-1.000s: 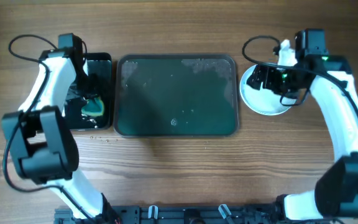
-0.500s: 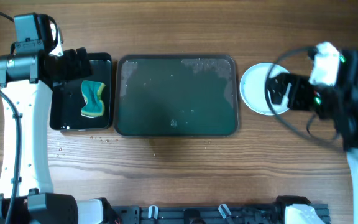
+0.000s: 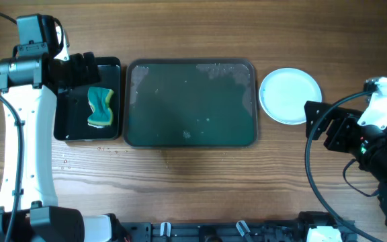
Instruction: Clean dirty plates on tray and stack at the side
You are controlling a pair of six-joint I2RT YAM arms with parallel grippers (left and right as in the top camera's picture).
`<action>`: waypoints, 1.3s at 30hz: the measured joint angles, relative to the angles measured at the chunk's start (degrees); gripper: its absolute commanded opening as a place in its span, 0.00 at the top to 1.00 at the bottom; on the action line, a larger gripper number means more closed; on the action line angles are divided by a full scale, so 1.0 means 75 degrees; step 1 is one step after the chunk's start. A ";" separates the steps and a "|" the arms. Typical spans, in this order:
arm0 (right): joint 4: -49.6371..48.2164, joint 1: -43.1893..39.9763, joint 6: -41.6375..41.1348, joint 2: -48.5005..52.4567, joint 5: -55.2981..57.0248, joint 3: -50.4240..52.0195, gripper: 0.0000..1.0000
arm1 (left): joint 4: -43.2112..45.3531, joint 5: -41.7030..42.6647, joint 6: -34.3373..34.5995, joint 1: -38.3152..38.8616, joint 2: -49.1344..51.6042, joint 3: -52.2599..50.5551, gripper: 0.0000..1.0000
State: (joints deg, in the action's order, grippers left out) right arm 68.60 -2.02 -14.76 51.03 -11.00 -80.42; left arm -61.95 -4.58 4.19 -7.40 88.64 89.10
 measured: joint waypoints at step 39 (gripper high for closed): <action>-0.9171 0.0417 -0.0050 -0.6650 0.0420 1.0637 0.00 | -0.0006 0.0026 0.0026 0.0000 0.0006 -0.0003 0.00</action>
State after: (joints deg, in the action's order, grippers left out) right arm -0.19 1.10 -15.14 1.15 -7.86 -0.64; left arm -62.00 -4.38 4.38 -7.40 88.68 89.08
